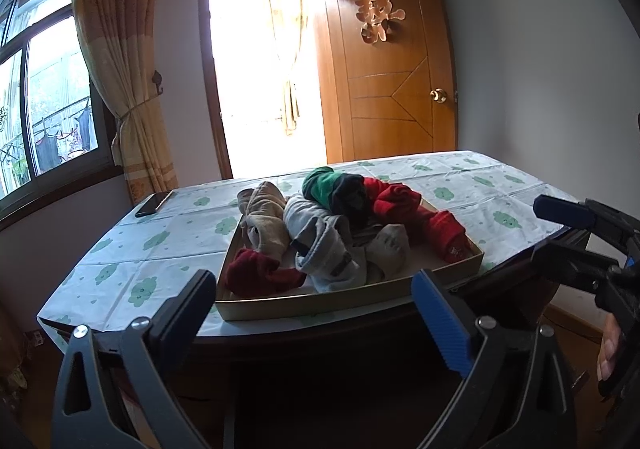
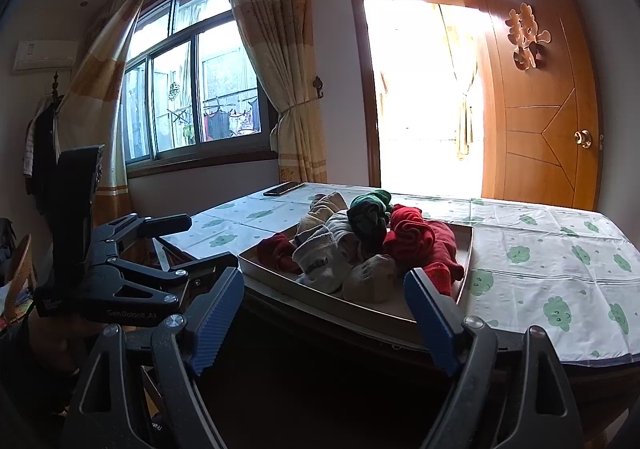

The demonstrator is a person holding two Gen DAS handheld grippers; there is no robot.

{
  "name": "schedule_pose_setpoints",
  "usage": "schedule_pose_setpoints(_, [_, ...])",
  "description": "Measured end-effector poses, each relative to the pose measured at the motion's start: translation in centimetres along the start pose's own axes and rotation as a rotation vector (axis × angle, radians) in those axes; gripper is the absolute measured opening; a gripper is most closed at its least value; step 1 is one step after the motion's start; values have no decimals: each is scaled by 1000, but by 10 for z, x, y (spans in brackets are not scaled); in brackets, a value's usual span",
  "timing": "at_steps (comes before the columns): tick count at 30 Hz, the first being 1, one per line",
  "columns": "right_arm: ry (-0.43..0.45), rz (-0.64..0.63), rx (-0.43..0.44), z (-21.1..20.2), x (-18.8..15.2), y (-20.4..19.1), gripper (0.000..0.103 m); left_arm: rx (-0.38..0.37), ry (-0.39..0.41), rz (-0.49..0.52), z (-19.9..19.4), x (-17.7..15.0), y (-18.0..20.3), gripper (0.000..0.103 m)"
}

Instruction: Take underwear out of drawer

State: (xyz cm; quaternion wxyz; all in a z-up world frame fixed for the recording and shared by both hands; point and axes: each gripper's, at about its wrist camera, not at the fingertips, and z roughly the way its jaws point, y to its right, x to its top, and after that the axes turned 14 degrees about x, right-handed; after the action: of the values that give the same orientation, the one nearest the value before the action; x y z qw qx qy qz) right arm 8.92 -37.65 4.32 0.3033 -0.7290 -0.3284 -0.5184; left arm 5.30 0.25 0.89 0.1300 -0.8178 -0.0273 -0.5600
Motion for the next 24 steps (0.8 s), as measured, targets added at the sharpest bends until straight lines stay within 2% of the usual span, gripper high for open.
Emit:
schedule_pose_setpoints(16, [17,-4,4,-6,-1,-3,85,-26,-17,-12,0,10,2,101])
schedule_pose_setpoints(24, [5,4,8,-5,-6,-1,85,-1,-42,-17,7,5,3,102])
